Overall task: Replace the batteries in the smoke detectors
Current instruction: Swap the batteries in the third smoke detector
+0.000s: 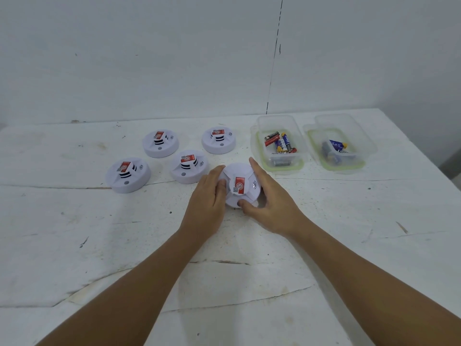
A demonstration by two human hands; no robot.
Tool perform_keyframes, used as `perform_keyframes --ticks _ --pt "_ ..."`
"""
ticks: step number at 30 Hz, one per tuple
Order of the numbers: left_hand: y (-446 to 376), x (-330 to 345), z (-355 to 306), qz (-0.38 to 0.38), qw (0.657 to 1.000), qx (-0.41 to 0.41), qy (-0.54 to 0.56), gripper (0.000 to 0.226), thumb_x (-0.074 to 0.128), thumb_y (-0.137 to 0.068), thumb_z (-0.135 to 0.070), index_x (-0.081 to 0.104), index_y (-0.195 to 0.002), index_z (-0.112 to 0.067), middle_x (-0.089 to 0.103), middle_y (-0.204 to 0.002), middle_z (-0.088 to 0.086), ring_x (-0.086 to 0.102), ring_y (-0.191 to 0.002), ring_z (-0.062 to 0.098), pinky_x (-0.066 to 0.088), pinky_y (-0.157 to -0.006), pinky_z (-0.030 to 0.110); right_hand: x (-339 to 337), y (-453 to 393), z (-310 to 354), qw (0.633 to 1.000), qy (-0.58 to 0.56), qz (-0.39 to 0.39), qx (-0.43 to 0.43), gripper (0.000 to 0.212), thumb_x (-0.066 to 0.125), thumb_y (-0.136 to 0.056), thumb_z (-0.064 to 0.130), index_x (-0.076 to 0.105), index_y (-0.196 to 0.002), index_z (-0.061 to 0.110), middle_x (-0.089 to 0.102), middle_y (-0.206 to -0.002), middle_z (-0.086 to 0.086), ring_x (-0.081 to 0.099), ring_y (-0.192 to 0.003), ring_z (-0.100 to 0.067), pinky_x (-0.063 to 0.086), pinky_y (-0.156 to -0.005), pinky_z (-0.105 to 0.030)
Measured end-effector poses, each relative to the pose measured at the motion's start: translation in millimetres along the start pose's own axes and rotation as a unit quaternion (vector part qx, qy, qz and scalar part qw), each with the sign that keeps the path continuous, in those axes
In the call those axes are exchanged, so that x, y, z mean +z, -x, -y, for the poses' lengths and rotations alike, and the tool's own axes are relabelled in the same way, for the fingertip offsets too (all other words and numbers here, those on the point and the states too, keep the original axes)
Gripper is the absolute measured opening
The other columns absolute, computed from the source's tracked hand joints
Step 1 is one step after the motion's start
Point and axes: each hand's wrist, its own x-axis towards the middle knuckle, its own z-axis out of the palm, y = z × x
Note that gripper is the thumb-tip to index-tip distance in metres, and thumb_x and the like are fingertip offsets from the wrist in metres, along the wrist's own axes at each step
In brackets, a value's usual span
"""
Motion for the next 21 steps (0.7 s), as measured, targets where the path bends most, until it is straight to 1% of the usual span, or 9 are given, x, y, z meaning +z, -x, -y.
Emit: perform_keyframes --ticks 4,6,14,18,21 --pt "0.0 -0.2 -0.8 0.002 1.000 -0.003 0.001 0.050 0.032 -0.105 -0.043 0.048 -0.149 -0.023 0.060 -0.137 -0.004 0.056 -0.128 0.013 0.051 -0.106 0.043 -0.1 0.4 0.8 1.000 0.002 -0.001 0.002 0.098 0.068 -0.085 0.055 0.010 -0.163 0.046 0.042 -0.157 0.021 0.043 -0.142 0.000 0.045 -0.115 -0.043" --pt "-0.3 0.0 0.0 0.003 1.000 -0.004 0.002 0.052 0.031 -0.105 -0.045 0.048 -0.149 -0.023 0.060 -0.139 -0.004 0.056 -0.130 0.014 0.050 -0.107 0.045 -0.1 0.0 0.6 1.000 0.004 -0.002 0.003 0.098 0.068 -0.085 0.054 0.010 -0.163 0.046 0.042 -0.156 0.022 0.042 -0.142 0.001 0.045 -0.115 -0.043" --pt "-1.2 1.1 1.3 0.003 1.000 -0.001 -0.007 0.042 0.036 -0.112 -0.031 0.047 -0.151 -0.020 0.058 -0.143 -0.001 0.054 -0.132 0.015 0.049 -0.109 0.043 0.2 -0.3 -0.3 1.000 0.006 -0.002 0.002 0.098 0.069 -0.085 0.054 0.010 -0.163 0.047 0.040 -0.158 0.022 0.041 -0.143 0.000 0.044 -0.116 -0.044" --pt "-0.8 1.3 1.6 0.003 1.000 0.000 -0.004 0.045 0.035 -0.110 -0.035 0.047 -0.151 -0.019 0.058 -0.144 0.000 0.054 -0.133 0.016 0.049 -0.109 0.046 0.1 -0.6 -0.4 1.000 0.003 -0.002 0.003 0.098 0.070 -0.085 0.053 0.010 -0.163 0.047 0.042 -0.157 0.021 0.042 -0.143 0.000 0.045 -0.115 -0.044" --pt "-0.8 1.2 1.1 0.001 1.000 0.002 0.000 0.047 0.034 -0.108 -0.039 0.047 -0.150 -0.021 0.059 -0.142 -0.002 0.055 -0.131 0.015 0.050 -0.108 0.045 0.4 -0.5 -0.4 1.000 0.002 0.000 0.002 0.098 0.070 -0.086 0.052 0.011 -0.163 0.046 0.041 -0.158 0.021 0.042 -0.143 0.000 0.045 -0.115 -0.044"
